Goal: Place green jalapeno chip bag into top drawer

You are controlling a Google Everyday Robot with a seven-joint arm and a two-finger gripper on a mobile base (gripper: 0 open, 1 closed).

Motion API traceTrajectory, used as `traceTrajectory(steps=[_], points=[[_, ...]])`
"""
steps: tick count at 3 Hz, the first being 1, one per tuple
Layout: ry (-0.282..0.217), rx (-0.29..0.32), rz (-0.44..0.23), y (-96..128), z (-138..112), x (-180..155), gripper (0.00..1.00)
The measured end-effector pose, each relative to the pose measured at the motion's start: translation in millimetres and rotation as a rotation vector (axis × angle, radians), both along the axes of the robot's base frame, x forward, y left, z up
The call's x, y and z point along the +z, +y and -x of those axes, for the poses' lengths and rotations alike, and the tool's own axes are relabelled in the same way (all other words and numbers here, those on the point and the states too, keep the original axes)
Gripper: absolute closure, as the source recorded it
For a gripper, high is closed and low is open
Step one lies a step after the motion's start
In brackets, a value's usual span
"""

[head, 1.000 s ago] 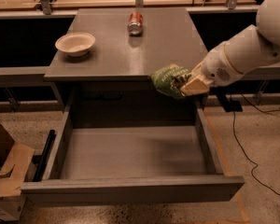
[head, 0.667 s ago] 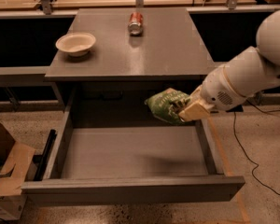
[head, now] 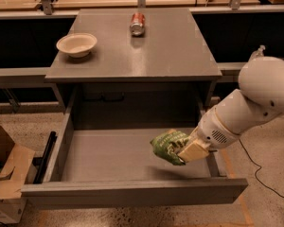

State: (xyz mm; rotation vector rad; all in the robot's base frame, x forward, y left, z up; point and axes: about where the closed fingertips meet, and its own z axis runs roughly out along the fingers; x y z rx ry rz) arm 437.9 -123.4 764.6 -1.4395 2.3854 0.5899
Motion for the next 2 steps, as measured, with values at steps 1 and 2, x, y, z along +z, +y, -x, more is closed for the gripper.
traceTrajectory(steps=[1, 2], points=[[0.068, -0.057, 0.048, -20.1, -6.4, -41.8, 0.12], [0.073, -0.062, 0.054, -22.0, -6.4, -44.2, 0.00]])
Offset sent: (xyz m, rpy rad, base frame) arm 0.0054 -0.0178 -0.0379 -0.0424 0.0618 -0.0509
